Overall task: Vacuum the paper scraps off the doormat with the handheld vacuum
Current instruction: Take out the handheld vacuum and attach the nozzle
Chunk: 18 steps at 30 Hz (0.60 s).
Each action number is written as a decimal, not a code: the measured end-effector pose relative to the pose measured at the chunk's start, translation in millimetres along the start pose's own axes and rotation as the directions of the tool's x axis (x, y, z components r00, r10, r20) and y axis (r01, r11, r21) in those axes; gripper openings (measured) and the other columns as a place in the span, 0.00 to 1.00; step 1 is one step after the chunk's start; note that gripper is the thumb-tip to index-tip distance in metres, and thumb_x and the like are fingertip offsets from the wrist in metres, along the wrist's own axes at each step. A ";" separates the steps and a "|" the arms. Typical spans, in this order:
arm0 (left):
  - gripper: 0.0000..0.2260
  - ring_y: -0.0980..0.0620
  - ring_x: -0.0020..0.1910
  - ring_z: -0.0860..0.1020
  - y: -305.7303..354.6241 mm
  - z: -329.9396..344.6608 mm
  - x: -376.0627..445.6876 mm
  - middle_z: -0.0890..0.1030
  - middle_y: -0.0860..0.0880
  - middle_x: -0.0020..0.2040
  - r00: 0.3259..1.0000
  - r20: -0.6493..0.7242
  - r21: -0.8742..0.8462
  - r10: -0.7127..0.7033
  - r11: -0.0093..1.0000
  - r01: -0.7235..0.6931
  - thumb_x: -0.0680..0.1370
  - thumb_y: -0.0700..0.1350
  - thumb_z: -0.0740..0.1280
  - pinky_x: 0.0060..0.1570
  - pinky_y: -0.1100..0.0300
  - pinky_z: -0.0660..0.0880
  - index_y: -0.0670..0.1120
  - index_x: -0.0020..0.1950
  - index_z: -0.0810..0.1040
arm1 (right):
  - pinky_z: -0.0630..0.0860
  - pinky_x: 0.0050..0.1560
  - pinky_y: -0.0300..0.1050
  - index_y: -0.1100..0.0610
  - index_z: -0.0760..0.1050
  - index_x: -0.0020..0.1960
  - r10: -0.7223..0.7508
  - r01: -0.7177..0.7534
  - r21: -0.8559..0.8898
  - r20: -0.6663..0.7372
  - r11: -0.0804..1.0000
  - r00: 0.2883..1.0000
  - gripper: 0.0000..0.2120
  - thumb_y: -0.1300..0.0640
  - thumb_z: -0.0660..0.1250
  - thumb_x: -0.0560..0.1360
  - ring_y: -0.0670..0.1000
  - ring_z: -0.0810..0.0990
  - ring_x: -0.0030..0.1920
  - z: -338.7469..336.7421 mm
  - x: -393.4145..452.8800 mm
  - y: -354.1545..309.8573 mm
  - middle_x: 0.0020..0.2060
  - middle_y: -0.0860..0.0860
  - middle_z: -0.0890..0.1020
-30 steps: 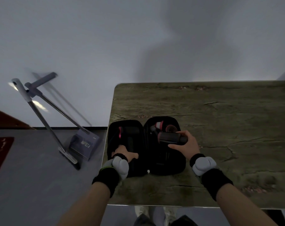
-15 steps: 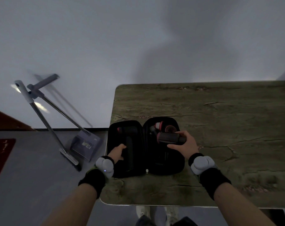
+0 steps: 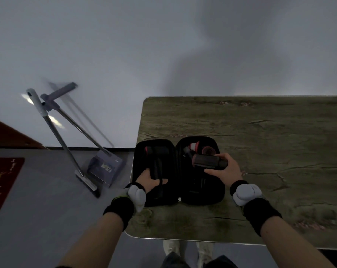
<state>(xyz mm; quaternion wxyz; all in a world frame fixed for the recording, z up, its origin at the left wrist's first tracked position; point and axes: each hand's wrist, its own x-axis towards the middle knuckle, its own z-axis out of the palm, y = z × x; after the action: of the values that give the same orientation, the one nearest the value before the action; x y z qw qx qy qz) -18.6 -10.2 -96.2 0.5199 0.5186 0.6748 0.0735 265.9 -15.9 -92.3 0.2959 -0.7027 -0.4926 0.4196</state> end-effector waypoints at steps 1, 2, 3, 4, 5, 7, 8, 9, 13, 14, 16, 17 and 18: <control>0.32 0.45 0.64 0.72 -0.2 0.2 -0.7 0.74 0.44 0.64 0.999 -0.044 0.041 0.003 0.999 -0.001 0.70 0.48 0.75 0.58 0.60 0.70 0.41 0.70 0.66 | 0.73 0.52 0.45 0.53 0.73 0.54 -0.002 0.002 -0.001 0.002 1.000 1.000 0.26 0.57 0.81 0.60 0.51 0.77 0.52 0.9 0.3 -0.1 0.50 0.51 0.79; 0.35 0.44 0.65 0.71 -0.1 0.1 -0.8 0.72 0.44 0.66 0.997 -0.081 0.080 0.009 0.997 -0.003 0.70 0.48 0.75 0.60 0.59 0.69 0.41 0.71 0.63 | 0.74 0.52 0.46 0.53 0.73 0.54 -0.004 0.004 -0.002 0.001 1.000 1.000 0.26 0.57 0.81 0.60 0.51 0.77 0.52 0.5 0.3 0.4 0.50 0.51 0.79; 0.35 0.44 0.66 0.70 -0.6 -1.5 -1.5 0.72 0.43 0.66 0.994 -0.105 0.116 0.018 0.993 -0.006 0.70 0.48 0.75 0.61 0.58 0.68 0.41 0.71 0.62 | 0.74 0.53 0.46 0.53 0.73 0.54 -0.008 0.008 -0.001 0.000 1.000 1.000 0.26 0.57 0.81 0.60 0.51 0.77 0.52 0.8 0.2 0.6 0.50 0.51 0.79; 0.35 0.43 0.66 0.70 -1.0 -3.9 -1.9 0.71 0.43 0.67 0.993 -0.119 0.149 0.027 0.989 -0.009 0.70 0.47 0.74 0.61 0.58 0.67 0.41 0.71 0.61 | 0.74 0.53 0.47 0.54 0.73 0.54 -0.012 0.012 0.000 -0.004 1.000 1.000 0.26 0.58 0.81 0.60 0.51 0.77 0.52 1.0 0.2 0.6 0.50 0.51 0.79; 0.34 0.43 0.65 0.71 -1.6 -6.9 -3.0 0.72 0.42 0.66 0.992 -0.121 0.184 0.037 0.983 -0.014 0.71 0.47 0.74 0.61 0.58 0.68 0.41 0.71 0.62 | 0.74 0.53 0.47 0.54 0.73 0.54 -0.018 0.018 0.001 -0.008 1.000 1.000 0.26 0.58 0.81 0.60 0.52 0.77 0.52 1.4 -0.4 0.8 0.50 0.51 0.78; 0.31 0.42 0.63 0.73 -1.1 -12.2 -6.1 0.74 0.41 0.64 0.991 -0.113 0.245 0.066 0.969 -0.037 0.72 0.47 0.73 0.59 0.57 0.70 0.40 0.70 0.63 | 0.73 0.51 0.45 0.54 0.73 0.54 -0.033 0.033 -0.008 -0.015 0.999 0.999 0.26 0.59 0.81 0.60 0.52 0.77 0.51 1.2 -1.4 0.2 0.49 0.51 0.78; 0.30 0.42 0.62 0.73 -1.7 -14.5 -8.1 0.74 0.41 0.63 0.990 -0.112 0.265 0.083 0.963 -0.051 0.72 0.46 0.72 0.57 0.57 0.71 0.40 0.70 0.64 | 0.73 0.51 0.45 0.54 0.73 0.54 -0.037 0.037 -0.012 -0.017 0.999 0.999 0.26 0.59 0.81 0.60 0.52 0.77 0.51 1.6 -1.9 0.1 0.49 0.51 0.78; 0.30 0.42 0.62 0.74 -0.7 -16.5 -10.7 0.75 0.41 0.62 0.988 -0.114 0.275 0.101 0.959 -0.067 0.72 0.45 0.72 0.56 0.58 0.71 0.40 0.69 0.65 | 0.72 0.50 0.44 0.54 0.73 0.54 -0.043 0.043 -0.013 -0.019 0.999 0.999 0.26 0.59 0.81 0.60 0.51 0.77 0.51 2.2 -1.7 -0.2 0.49 0.51 0.78; 0.33 0.44 0.63 0.73 -4.8 -32.5 -14.5 0.75 0.43 0.62 0.995 -0.042 0.197 0.091 0.977 -0.081 0.68 0.49 0.75 0.59 0.57 0.71 0.42 0.69 0.67 | 0.72 0.50 0.44 0.54 0.73 0.53 -0.050 0.050 -0.010 -0.014 0.999 0.999 0.26 0.59 0.81 0.60 0.51 0.77 0.50 2.6 -1.6 2.0 0.49 0.52 0.78; 0.35 0.45 0.63 0.73 -7.1 -41.1 -14.5 0.75 0.44 0.63 0.998 -0.006 0.135 0.067 0.989 -0.066 0.67 0.50 0.76 0.60 0.57 0.70 0.42 0.70 0.67 | 0.73 0.51 0.45 0.54 0.73 0.53 -0.048 0.048 -0.009 -0.018 0.999 0.999 0.26 0.59 0.81 0.60 0.52 0.77 0.50 2.0 -1.4 3.4 0.49 0.52 0.79; 0.33 0.48 0.62 0.74 -11.4 -63.2 -17.4 0.75 0.45 0.62 0.998 0.063 0.061 0.020 0.998 -0.024 0.67 0.44 0.77 0.61 0.58 0.70 0.42 0.70 0.68 | 0.74 0.52 0.47 0.54 0.73 0.53 -0.047 0.047 -0.001 -0.033 0.999 0.998 0.26 0.60 0.81 0.60 0.52 0.77 0.50 0.6 -0.8 4.1 0.49 0.52 0.79; 0.33 0.49 0.59 0.75 -13.5 -73.4 -19.2 0.77 0.46 0.61 0.996 0.092 0.081 0.013 0.996 -0.021 0.67 0.42 0.77 0.62 0.57 0.71 0.42 0.69 0.70 | 0.74 0.52 0.46 0.54 0.73 0.53 -0.048 0.048 0.000 -0.034 0.999 0.998 0.26 0.60 0.81 0.60 0.52 0.77 0.50 -0.1 -0.3 4.0 0.49 0.52 0.79; 0.32 0.49 0.58 0.76 -16.2 -81.5 -20.5 0.78 0.46 0.59 0.993 0.114 0.125 0.015 0.992 -0.030 0.66 0.41 0.77 0.63 0.55 0.71 0.43 0.68 0.71 | 0.73 0.51 0.45 0.54 0.73 0.53 -0.052 0.052 -0.007 -0.026 0.999 0.998 0.26 0.60 0.81 0.60 0.51 0.77 0.50 0.3 0.4 2.8 0.49 0.52 0.79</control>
<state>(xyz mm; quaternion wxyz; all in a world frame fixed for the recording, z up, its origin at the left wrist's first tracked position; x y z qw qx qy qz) -93.7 2.4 -57.2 0.5225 0.5614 0.6417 0.0071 266.9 -16.4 -94.9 0.3111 -0.6960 -0.5080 0.4009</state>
